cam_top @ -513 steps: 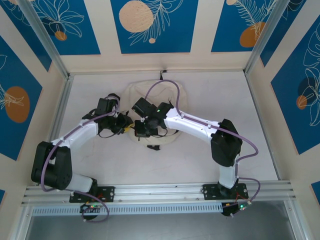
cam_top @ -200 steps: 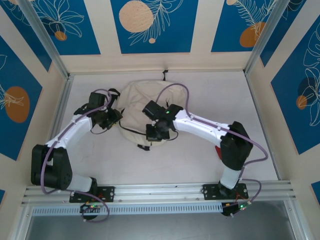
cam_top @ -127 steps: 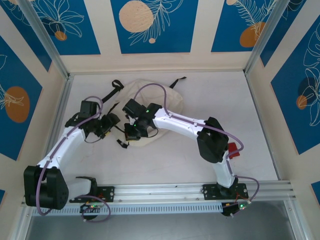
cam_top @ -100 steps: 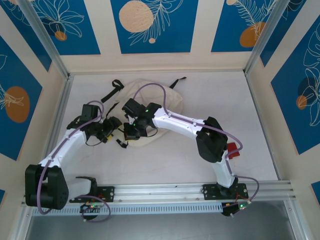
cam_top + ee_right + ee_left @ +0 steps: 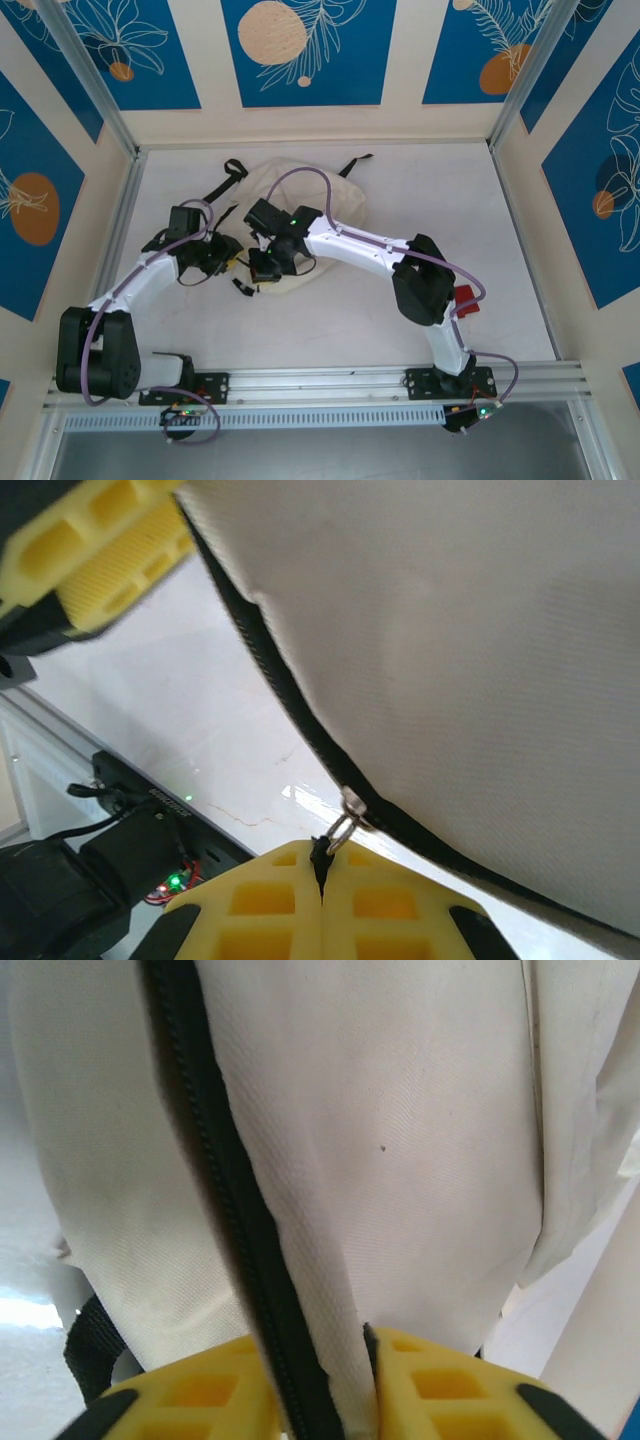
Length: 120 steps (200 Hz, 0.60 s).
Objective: Pack the student bag
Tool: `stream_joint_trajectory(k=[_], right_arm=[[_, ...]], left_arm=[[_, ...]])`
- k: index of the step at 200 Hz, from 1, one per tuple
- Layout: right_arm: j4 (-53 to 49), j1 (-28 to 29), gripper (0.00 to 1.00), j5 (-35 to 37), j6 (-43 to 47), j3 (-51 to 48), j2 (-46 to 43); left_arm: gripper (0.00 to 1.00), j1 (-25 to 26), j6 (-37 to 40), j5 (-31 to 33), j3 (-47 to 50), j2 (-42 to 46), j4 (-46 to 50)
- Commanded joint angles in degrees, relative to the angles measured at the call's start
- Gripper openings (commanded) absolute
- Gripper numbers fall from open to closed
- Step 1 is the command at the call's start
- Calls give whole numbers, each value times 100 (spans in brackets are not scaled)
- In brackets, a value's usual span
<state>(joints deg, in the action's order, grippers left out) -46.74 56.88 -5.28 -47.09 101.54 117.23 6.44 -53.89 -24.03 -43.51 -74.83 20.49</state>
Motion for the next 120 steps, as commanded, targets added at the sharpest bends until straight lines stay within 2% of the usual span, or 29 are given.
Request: stream_joint_trajectory(k=[1,20,51,120], right_arm=[[-685,49,0,510,114,-14,-327],[-1108,10,0,1070,90,-163,-430],[-1417,-174,0,1479,54,-593,-728],[-1576,-705,0,1724,120,-1090,-1084]], left_arm=[[17,-54,104,444,73,73,-88],[11,-55,124,570,79,52,-79],[3,-92,203,678,79,-1,-8],[2,-185,377,788,36,85,190]])
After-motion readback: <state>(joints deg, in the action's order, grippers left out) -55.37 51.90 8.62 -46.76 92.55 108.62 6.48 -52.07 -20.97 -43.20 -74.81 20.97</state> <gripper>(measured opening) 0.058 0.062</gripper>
